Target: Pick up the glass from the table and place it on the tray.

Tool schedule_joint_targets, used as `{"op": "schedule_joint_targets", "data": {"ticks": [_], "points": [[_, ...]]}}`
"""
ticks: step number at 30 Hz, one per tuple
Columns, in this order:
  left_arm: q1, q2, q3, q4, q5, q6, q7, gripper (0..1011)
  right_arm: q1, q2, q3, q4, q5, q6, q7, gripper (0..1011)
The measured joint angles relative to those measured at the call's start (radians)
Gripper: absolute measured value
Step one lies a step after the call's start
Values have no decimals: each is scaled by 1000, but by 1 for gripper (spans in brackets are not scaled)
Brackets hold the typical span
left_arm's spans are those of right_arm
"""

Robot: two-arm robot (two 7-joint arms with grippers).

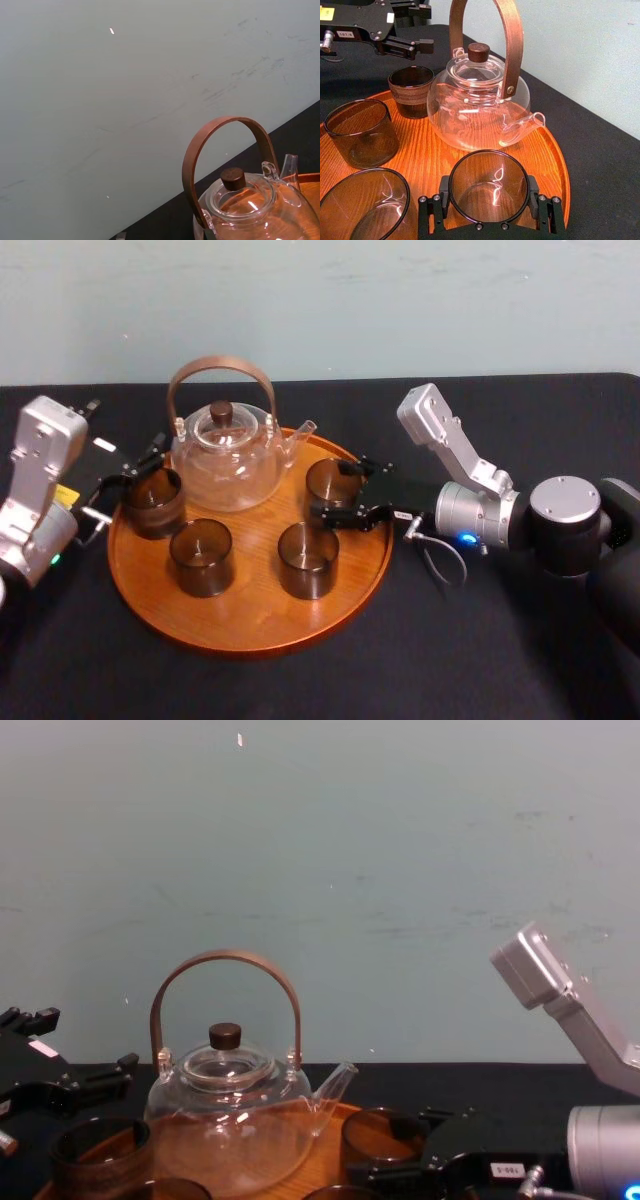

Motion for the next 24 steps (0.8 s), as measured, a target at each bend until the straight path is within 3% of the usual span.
{"op": "schedule_joint_targets", "data": {"ticks": [7, 11, 24], "points": [[0, 0, 0, 0, 0, 0, 0, 1001, 0, 0, 0, -1, 2, 1, 1, 905], [0, 0, 0, 0, 0, 0, 0, 1001, 0, 1, 1, -1, 3, 1, 2, 1000], [0, 0, 0, 0, 0, 0, 0, 1001, -1, 2, 1, -2, 5, 2, 3, 1002]]}}
